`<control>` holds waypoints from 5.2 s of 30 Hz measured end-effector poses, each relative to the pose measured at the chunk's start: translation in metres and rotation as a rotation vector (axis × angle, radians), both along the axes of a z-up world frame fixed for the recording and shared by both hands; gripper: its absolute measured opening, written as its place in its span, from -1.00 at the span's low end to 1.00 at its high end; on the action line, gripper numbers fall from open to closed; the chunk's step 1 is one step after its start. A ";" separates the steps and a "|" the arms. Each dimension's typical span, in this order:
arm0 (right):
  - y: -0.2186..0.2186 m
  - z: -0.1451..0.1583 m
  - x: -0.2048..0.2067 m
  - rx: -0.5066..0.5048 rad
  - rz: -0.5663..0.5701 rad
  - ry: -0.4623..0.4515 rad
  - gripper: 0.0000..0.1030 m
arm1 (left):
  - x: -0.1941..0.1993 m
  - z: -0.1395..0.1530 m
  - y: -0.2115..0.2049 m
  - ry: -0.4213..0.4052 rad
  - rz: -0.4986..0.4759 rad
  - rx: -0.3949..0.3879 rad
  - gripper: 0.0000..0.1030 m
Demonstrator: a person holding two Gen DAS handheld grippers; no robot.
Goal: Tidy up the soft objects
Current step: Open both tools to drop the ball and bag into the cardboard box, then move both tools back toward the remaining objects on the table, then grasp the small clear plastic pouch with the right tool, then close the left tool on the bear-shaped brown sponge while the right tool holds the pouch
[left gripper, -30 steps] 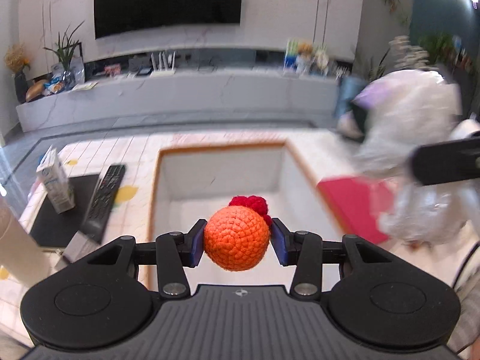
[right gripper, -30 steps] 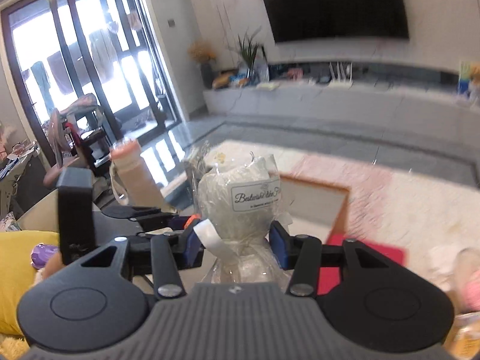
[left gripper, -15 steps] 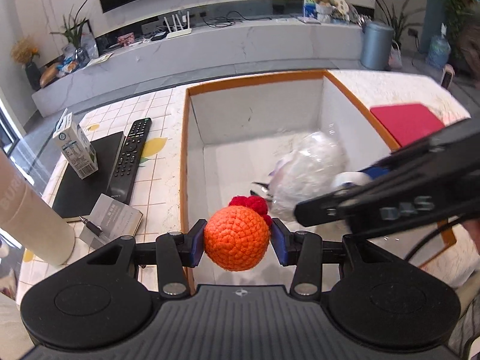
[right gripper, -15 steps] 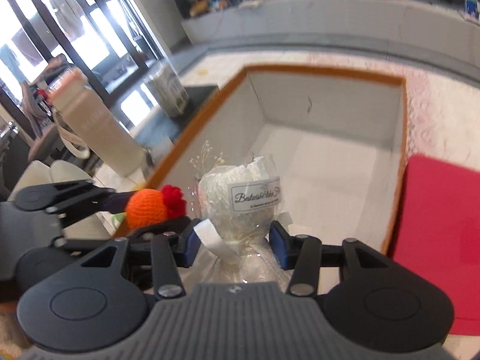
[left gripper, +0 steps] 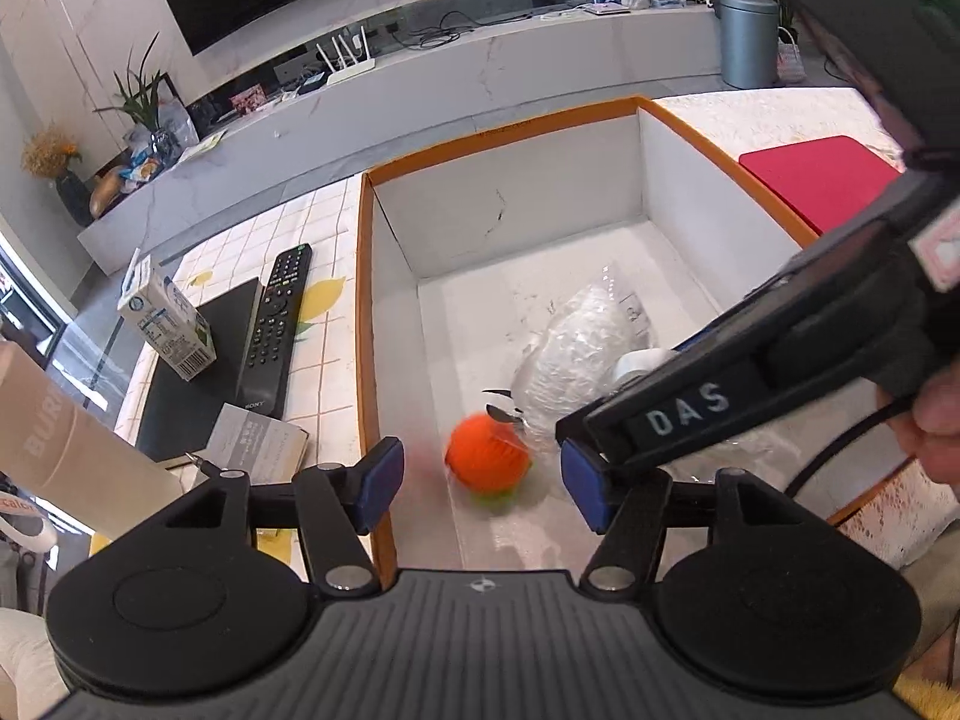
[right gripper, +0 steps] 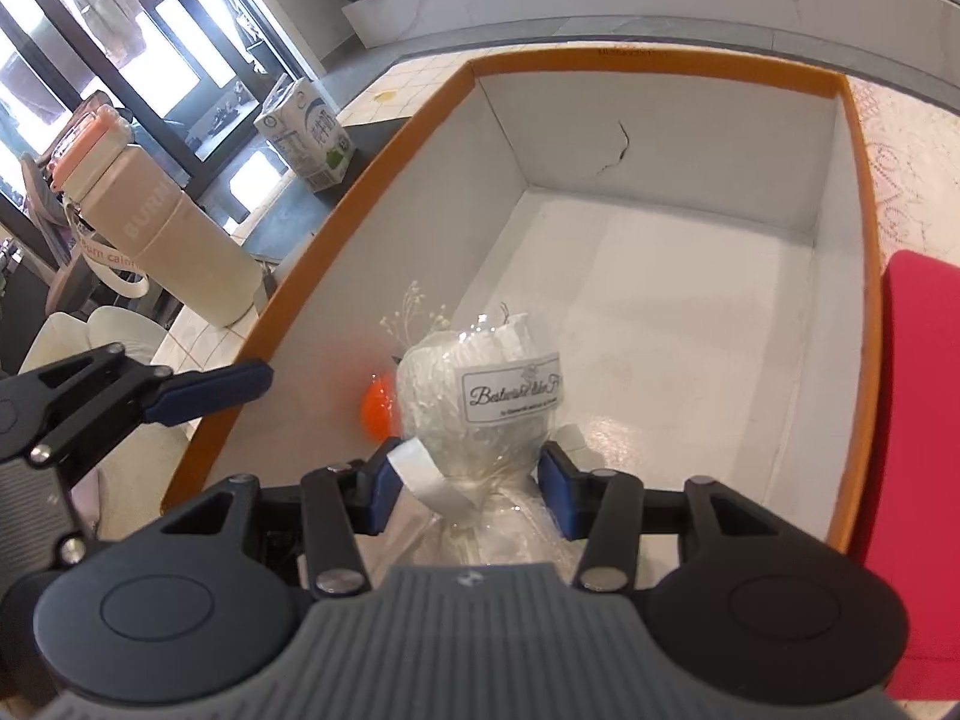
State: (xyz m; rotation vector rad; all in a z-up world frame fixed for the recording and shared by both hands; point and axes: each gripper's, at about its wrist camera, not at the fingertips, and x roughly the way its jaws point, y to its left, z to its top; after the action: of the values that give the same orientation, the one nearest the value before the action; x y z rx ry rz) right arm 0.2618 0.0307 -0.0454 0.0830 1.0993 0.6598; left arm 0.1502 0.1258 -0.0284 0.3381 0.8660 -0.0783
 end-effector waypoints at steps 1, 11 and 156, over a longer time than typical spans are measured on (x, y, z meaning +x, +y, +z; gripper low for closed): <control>-0.002 0.000 0.000 0.011 -0.004 0.008 -0.06 | -0.002 0.002 0.001 -0.012 -0.007 0.002 0.37; -0.001 0.004 -0.007 -0.011 -0.018 -0.020 -0.06 | 0.003 0.026 0.064 -0.184 0.248 -0.152 0.82; -0.418 -0.010 -0.157 0.355 -0.793 -0.221 -0.82 | 0.095 -0.066 -0.344 0.158 0.052 -0.167 1.00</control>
State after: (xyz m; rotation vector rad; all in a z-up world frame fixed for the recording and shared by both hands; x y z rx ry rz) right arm 0.1045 -0.3877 -0.0551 0.6979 0.6416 0.1293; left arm 0.2452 -0.2184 -0.0941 0.1544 1.0168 -0.1291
